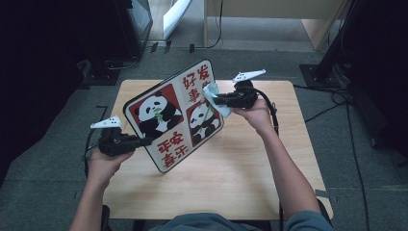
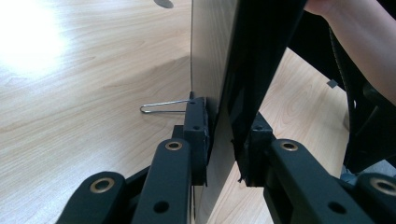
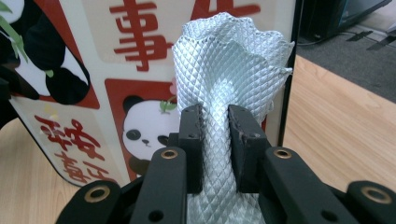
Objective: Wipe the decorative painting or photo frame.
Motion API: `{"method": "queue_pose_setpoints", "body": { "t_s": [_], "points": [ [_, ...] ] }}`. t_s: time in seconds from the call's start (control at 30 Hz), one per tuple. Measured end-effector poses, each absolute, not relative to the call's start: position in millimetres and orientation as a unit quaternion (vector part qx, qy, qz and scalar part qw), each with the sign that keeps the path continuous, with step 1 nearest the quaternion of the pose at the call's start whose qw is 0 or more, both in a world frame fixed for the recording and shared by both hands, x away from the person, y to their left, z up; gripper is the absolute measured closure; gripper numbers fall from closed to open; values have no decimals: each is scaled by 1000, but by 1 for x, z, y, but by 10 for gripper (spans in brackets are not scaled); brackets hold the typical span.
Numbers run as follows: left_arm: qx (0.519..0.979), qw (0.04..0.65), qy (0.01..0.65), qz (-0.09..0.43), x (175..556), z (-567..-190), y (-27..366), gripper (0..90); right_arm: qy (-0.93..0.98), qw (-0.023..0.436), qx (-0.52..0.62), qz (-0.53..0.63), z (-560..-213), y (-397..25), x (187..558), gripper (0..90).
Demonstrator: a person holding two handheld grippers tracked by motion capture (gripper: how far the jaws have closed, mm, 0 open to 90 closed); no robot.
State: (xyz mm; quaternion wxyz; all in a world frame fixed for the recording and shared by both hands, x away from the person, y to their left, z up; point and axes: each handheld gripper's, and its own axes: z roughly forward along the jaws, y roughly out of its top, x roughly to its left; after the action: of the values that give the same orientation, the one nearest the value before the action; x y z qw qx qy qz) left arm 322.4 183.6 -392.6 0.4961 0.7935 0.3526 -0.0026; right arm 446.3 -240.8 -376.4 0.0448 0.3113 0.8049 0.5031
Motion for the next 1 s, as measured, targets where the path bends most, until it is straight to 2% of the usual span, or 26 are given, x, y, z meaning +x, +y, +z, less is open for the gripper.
{"method": "queue_pose_setpoints", "body": {
  "t_s": [1.0],
  "points": [
    [791, 507, 342, -6, 329, -392, 180, 771, 814, 28, 325, 481, -413, -245, 440, 770]
  ]
}}
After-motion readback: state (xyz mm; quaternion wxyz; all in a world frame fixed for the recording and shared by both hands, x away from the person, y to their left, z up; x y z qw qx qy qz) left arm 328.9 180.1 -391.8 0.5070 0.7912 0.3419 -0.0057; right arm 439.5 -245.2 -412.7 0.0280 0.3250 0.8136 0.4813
